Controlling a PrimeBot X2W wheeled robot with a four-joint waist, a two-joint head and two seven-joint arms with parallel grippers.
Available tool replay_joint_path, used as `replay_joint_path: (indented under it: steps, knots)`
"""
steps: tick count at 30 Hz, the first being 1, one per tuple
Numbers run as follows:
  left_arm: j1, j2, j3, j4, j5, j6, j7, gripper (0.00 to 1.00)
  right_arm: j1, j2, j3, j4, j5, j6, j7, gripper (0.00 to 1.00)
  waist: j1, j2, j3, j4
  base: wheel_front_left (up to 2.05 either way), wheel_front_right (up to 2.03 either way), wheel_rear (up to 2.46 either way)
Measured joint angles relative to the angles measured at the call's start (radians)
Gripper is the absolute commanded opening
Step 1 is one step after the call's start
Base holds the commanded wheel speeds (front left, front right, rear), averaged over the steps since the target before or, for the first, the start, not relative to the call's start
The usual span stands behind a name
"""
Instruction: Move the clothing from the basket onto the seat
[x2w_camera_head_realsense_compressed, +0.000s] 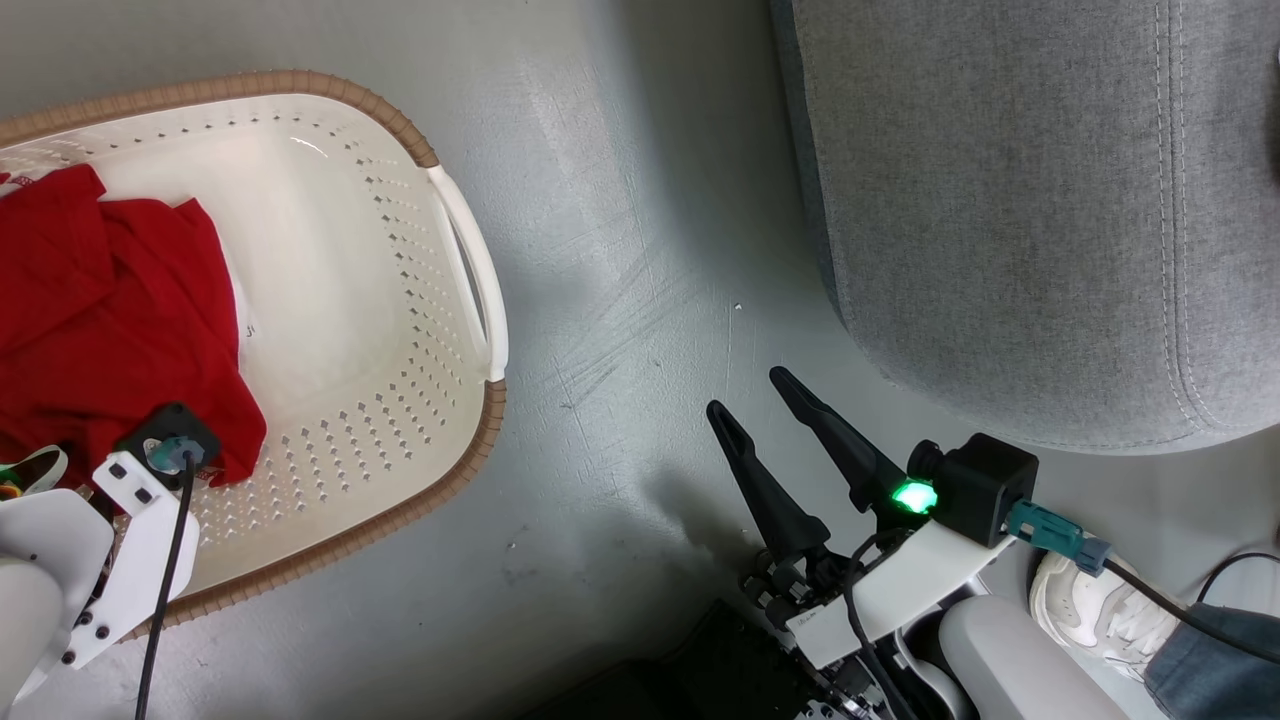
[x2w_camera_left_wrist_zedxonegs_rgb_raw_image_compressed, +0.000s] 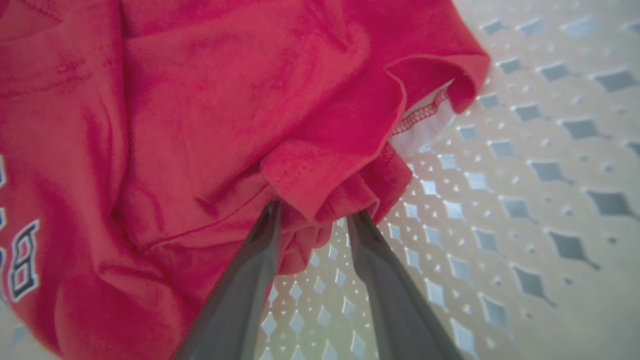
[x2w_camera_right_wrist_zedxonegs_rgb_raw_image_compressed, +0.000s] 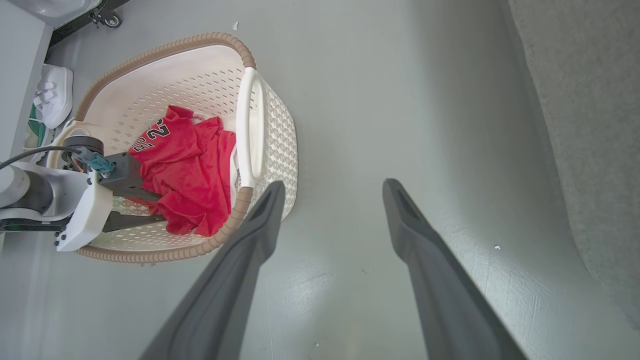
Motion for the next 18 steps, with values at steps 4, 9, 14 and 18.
replay_joint_path:
  steps: [4, 9, 14, 18]
  knots:
    - [-0.001, -0.006, -0.004, 0.000, 0.000, -0.001, -0.009, 0.55, 0.000, 0.000, -0.003, 0.000, -0.009, 0.000, 0.000, 1.00, 0.0000, 0.0000, 0.001, 0.001, 0.00, 0.00, 0.00]
    - [-0.002, -0.023, -0.005, 0.001, 0.000, -0.001, -0.025, 0.48, 0.000, 0.000, -0.004, 0.000, -0.009, 0.000, 0.000, 1.00, 0.0000, 0.0000, 0.002, 0.002, 0.00, 0.00, 0.00]
    - [-0.003, -0.025, -0.004, 0.002, -0.001, -0.001, -0.037, 0.32, 0.000, 0.000, -0.004, -0.001, -0.009, 0.000, 0.000, 1.00, 0.0000, 0.0000, 0.002, 0.003, 0.00, 0.00, 0.00]
    - [-0.013, -0.027, -0.004, 0.003, -0.001, -0.001, -0.048, 0.00, 0.000, 0.000, -0.003, -0.001, -0.009, 0.000, 0.000, 1.00, 0.0000, 0.0000, 0.000, 0.003, 0.00, 0.00, 0.00]
